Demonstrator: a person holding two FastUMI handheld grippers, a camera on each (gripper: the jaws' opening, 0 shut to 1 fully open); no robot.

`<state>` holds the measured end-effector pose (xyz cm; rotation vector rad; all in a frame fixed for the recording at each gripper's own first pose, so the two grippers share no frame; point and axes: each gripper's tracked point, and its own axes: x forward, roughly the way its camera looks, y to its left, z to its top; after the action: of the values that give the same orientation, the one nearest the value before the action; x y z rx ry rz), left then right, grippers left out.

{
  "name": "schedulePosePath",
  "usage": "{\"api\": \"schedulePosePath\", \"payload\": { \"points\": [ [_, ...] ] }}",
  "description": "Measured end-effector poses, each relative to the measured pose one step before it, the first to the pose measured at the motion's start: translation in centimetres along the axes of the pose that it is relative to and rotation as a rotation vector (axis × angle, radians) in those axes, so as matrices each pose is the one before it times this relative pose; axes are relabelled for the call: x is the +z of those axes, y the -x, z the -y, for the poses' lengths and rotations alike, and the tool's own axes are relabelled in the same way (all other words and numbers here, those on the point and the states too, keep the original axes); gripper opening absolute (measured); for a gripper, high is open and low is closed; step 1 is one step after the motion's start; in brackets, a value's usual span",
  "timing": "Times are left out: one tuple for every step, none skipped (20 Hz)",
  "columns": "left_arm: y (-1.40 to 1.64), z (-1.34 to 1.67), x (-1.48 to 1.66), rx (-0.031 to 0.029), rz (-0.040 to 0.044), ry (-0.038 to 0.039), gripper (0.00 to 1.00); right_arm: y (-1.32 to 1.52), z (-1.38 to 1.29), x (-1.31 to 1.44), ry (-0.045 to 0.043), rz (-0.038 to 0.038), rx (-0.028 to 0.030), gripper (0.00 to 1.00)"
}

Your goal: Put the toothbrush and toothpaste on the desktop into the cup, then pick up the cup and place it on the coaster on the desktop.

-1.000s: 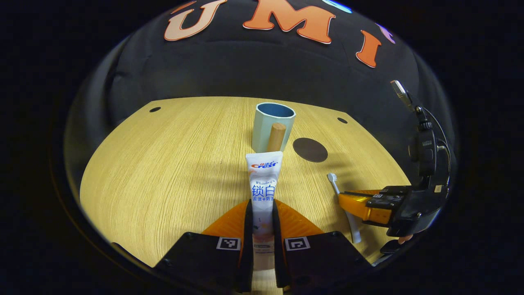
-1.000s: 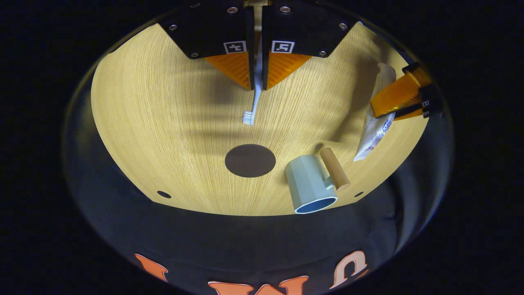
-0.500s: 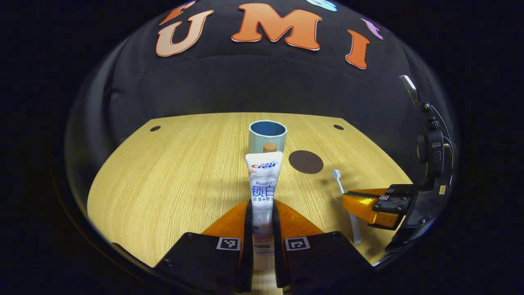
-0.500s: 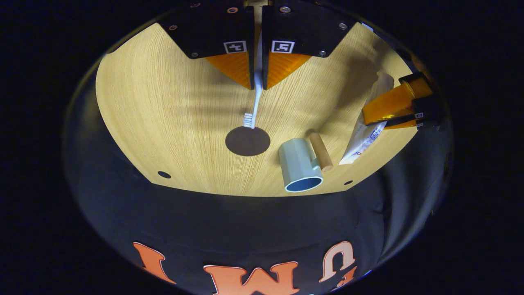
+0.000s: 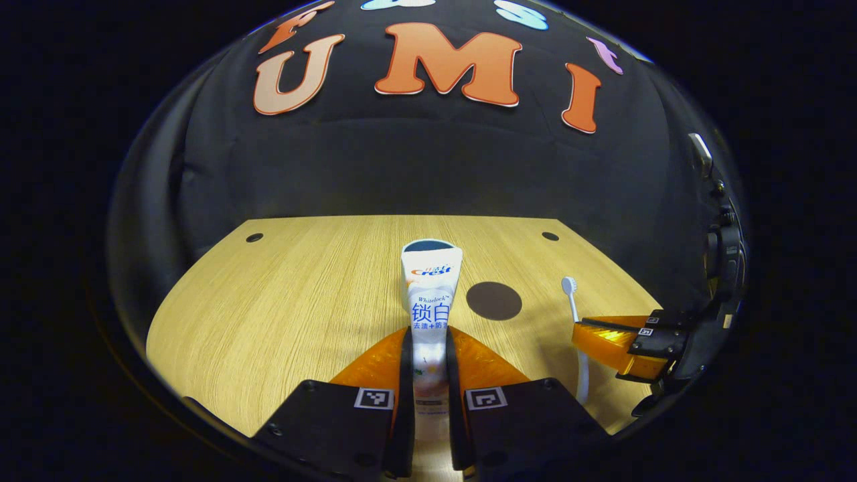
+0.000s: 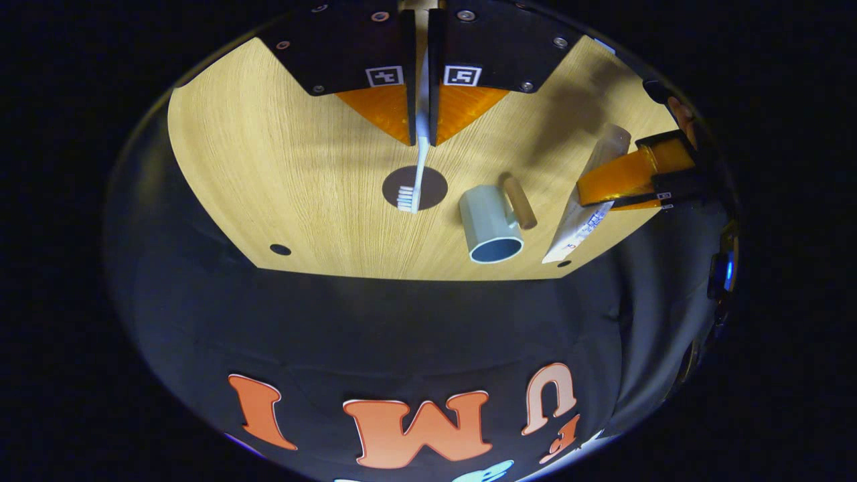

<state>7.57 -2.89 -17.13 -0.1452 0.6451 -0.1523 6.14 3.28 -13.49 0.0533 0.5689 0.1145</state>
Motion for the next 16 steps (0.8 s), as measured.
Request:
{"api": "schedulePosePath", "payload": {
  "points": [
    [0.085,0.184,0.570,-0.00085,0.01519,-0.00123,0.25,0.233,0.155,0.526,-0.00144,0.02082,0.00108,0.08],
    [-0.079,0.095,0.774,-0.00211,0.02161,-0.00159,0.25,0.099,0.070,0.707,-0.00372,0.02066,0.00136,0.07],
    [-0.046,0.187,0.686,0.00099,0.02301,0.00129,0.25,0.083,0.171,0.648,-0.00531,0.02048,0.00127,0.07],
    [-0.160,0.028,0.856,0.00126,0.02432,0.00183,0.25,0.176,-0.086,0.363,-0.00512,0.02116,0.00258,0.07],
    [-0.115,0.117,0.737,0.00062,0.02374,0.00358,0.25,0.141,0.130,0.531,-0.00206,0.01659,0.00220,0.08],
    [-0.281,0.179,0.934,-0.00271,0.02524,0.00550,0.25,0.108,0.107,0.598,0.00135,0.01999,0.00255,0.08],
    [-0.174,0.108,0.795,-0.00248,0.02476,0.00304,0.26,0.248,0.124,0.676,0.00505,0.02089,-0.00015,0.08],
    [-0.194,0.122,0.853,-0.00697,0.02294,0.00010,0.25,0.063,0.169,0.520,0.01304,0.02041,-0.00191,0.08],
    [-0.101,0.163,0.562,-0.00464,0.01960,0.00197,0.25,0.170,0.390,0.481,0.01611,0.02243,-0.00662,0.08],
    [-0.444,0.037,0.923,-0.00204,0.02568,0.00497,0.25,-0.048,0.389,0.585,0.01248,0.01938,-0.00975,0.08],
    [-0.471,0.001,0.585,-0.00186,0.01889,-0.00203,0.25,0.098,0.354,0.169,0.00445,0.01272,-0.00435,0.08],
    [-0.421,-0.082,0.832,0.00044,0.02127,-0.00194,0.25,0.083,0.220,0.136,-0.00364,0.00870,0.00295,0.07],
    [-0.360,-0.010,0.955,-0.00225,0.02195,-0.00301,0.25,-0.121,0.099,0.260,-0.00744,0.00821,0.00513,0.07],
    [-0.559,0.119,0.675,-0.00232,0.02307,-0.00309,0.25,-0.202,0.248,0.553,-0.00804,0.01045,0.00205,0.07],
    [-0.408,-0.023,0.759,-0.00256,0.02389,-0.00181,0.25,-0.213,0.284,0.424,-0.00688,0.01238,0.00017,0.07],
    [-0.566,-0.225,0.836,0.00107,0.01424,-0.00262,0.25,-0.265,0.348,0.417,-0.00425,0.01118,-0.00196,0.07]
  ]
}}
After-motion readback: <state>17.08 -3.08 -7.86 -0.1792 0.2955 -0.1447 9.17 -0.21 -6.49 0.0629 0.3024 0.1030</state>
